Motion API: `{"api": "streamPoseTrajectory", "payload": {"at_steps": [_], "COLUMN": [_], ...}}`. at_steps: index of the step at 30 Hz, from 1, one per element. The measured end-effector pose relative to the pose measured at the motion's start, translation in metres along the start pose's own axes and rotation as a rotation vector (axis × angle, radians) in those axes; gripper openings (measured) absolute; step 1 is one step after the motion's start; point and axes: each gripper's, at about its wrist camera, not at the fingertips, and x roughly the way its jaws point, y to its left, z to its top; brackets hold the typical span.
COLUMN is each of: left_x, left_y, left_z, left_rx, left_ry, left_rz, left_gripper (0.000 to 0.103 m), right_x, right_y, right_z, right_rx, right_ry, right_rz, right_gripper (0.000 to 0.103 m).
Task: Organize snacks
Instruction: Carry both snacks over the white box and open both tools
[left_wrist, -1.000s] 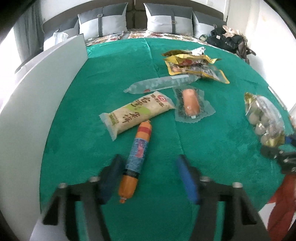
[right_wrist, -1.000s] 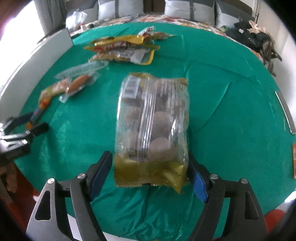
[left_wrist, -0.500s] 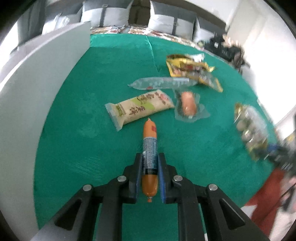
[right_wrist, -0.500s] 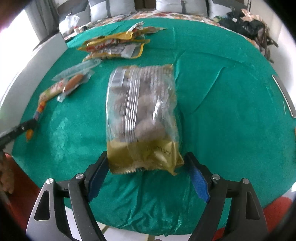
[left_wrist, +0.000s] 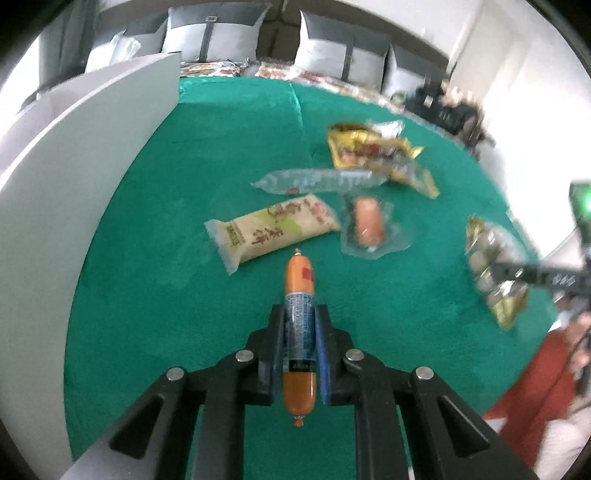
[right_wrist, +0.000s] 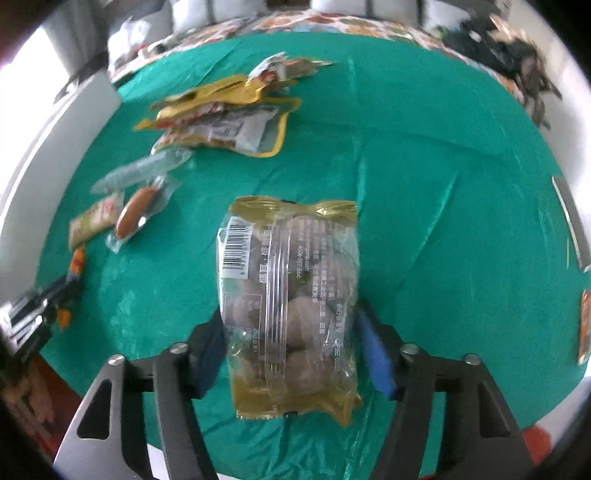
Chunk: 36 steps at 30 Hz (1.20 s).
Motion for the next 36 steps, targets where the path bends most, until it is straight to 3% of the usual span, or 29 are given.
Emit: {"api": "streamPoseTrajectory", "payload": {"at_steps": [2, 5, 8, 14, 16, 20, 23, 26, 29, 33, 34, 36], "left_x": [-0.013, -0.023, -0.036, -0.104, -0.138, -0.184, -0.201, -0.200, -0.193, -0.179, -0.172, -0.168], "left_y": [0.007, 0.014, 0.016, 0.021, 0.040, 0.101, 0.161, 0.199, 0.223, 0.240, 0.240, 0.246], "left_z": [-0.001, -0.001, 0.001, 0.021, 0.033, 0.047, 0.048, 0.043, 0.032, 0.016, 0.016, 0.009], "left_rx": [-0.043, -0.082, -0.131, -0.159, -0.175, -0.253, -0.356, -0.387, -0.414, -0.454, -0.462, -0.473], "left_ry": [-0.027, -0.047, -0.075, -0.209, -0.271, -0.338, -0.339, -0.308, -0.277, -0.232, -0.222, -0.198], "left_rz": [-0.059, -0.091, -0.138, -0.172, -0.130, 0.027, 0.163, 0.291, 0.357, 0.398, 0.401, 0.407], "left_gripper": [0.015, 0.015, 0.015, 0.015, 0.015, 0.015, 0.015, 0.015, 0.015, 0.016, 0.021, 0.043], "right_x": [-0.010, -0.021, -0.019, -0.041, -0.057, -0.084, -0.089, -0.080, -0.060, -0.024, -0.013, -0.001], "right_y": [-0.006, -0.019, -0.019, 0.031, 0.073, 0.175, 0.245, 0.321, 0.375, 0.416, 0.422, 0.427], "right_z": [-0.005, -0.012, -0.014, 0.015, 0.037, 0.077, 0.095, 0.106, 0.105, 0.096, 0.093, 0.087], "right_rx": [0.042, 0.140, 0.167, 0.121, 0.050, -0.092, -0.154, -0.203, -0.267, -0.299, -0.300, -0.297], "right_ry": [-0.019, -0.047, -0.028, -0.057, -0.082, -0.114, -0.099, -0.064, -0.039, 0.007, 0.018, 0.040], "right_rz": [0.044, 0.171, 0.195, 0.328, 0.389, 0.537, 0.649, 0.728, 0.703, 0.625, 0.607, 0.577], "right_gripper": [0.059, 0.059, 0.059, 0.059, 0.059, 0.059, 0.059, 0.060, 0.060, 0.060, 0.060, 0.064]}}
